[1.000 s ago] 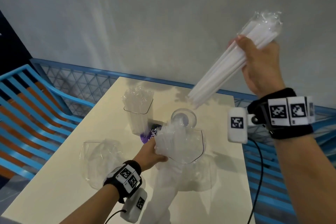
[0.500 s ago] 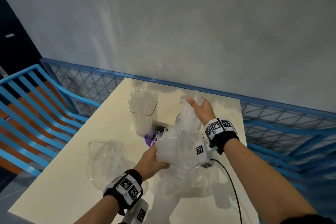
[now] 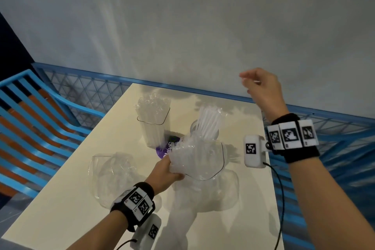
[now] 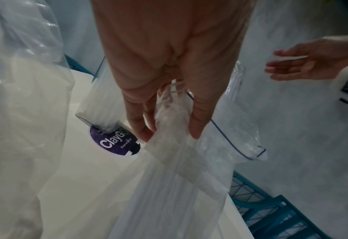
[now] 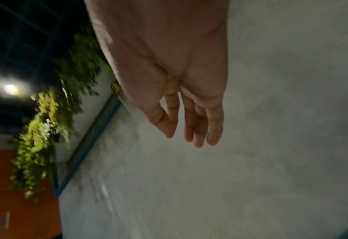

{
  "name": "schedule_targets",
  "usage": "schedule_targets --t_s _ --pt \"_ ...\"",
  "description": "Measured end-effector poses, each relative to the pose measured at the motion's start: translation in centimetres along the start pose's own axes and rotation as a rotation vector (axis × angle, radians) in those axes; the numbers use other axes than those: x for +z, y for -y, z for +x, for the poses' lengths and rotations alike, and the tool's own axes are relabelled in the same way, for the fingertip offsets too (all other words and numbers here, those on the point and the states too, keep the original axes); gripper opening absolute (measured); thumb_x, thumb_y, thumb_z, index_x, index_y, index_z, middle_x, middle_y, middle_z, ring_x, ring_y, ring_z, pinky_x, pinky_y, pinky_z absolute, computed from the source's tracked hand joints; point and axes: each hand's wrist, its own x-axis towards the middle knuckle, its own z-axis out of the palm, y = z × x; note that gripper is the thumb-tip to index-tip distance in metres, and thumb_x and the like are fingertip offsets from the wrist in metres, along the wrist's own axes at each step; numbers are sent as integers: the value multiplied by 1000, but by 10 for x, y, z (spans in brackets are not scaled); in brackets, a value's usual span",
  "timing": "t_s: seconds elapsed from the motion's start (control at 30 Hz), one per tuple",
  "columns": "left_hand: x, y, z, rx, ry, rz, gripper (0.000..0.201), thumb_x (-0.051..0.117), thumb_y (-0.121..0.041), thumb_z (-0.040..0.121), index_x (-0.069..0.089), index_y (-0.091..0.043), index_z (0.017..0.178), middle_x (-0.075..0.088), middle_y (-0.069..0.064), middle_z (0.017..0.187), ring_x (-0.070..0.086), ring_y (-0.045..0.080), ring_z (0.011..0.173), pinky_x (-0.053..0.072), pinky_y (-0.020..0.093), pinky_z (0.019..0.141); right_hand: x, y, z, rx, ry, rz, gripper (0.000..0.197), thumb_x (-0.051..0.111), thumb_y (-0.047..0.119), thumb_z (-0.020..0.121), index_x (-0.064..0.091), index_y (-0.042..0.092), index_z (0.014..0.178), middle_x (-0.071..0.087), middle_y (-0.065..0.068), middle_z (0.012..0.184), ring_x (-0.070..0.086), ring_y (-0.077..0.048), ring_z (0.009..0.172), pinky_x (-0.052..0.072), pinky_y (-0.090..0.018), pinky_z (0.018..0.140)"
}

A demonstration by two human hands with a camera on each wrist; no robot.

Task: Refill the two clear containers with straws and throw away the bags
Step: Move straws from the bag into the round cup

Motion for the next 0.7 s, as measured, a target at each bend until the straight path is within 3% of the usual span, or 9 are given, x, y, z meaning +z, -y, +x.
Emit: schedule_targets --t_s 0.1,0.17,0.27,0.33,0.4,0.47,0.53,0.63,0.7 --pt "0 -2 0 16 -7 6 54 72 -2 73 55 -15 122 65 1 114 60 21 107 48 25 86 -9 2 -31 22 79 182 14 58 14 88 66 23 93 69 -2 95 66 -22 97 54 -41 91" --pt "2 -3 0 25 -8 8 53 72 -2 73 56 -14 122 64 3 115 60 21 107 48 28 89 0 -13 -59 101 240 213 19 63 20 89 62 24 107 67 -1 107 64 -19 103 53 -42 93" --pt "6 -7 0 40 5 10 55 73 -3 73 54 -12 125 63 4 118 58 22 109 48 30 92 31 -42 -103 265 494 155 71 75 37 76 39 31 137 47 9 137 51 -12 120 48 -32 95" --pt "9 -9 0 52 15 13 59 73 -1 72 53 -11 127 63 6 119 58 23 109 49 29 91 56 -63 -129 300 544 175 93 83 38 66 30 34 143 40 14 136 44 -11 125 43 -34 103" --pt "11 -11 0 61 12 24 60 73 1 71 53 -10 127 62 7 119 58 24 109 50 27 88 77 -84 -147 290 465 141 83 85 35 65 41 30 136 53 15 126 53 -13 119 46 -33 101" --pt "12 -12 -2 56 19 21 62 74 0 70 52 -11 128 61 7 120 58 25 110 51 33 91 86 -95 -155 332 314 108 53 81 31 70 57 23 116 65 8 107 62 -18 106 51 -34 91" --pt "12 -12 -3 49 31 23 64 75 -3 71 51 -12 129 61 6 123 57 24 112 51 39 95 86 -96 -157 350 221 139 34 76 29 76 64 14 103 69 0 97 66 -22 96 54 -34 82" --pt "11 -14 -5 38 43 28 65 76 -6 72 50 -13 131 61 4 123 57 23 112 50 38 97 76 -87 -150 303 126 173 32 72 30 82 60 8 101 66 0 91 64 -12 84 47 -22 69" --pt "10 -15 -7 40 47 25 64 76 -6 73 50 -13 131 61 4 123 58 24 112 50 35 95 67 -77 -142 298 84 219 34 71 31 83 56 8 103 64 3 90 61 -8 82 46 -20 66"
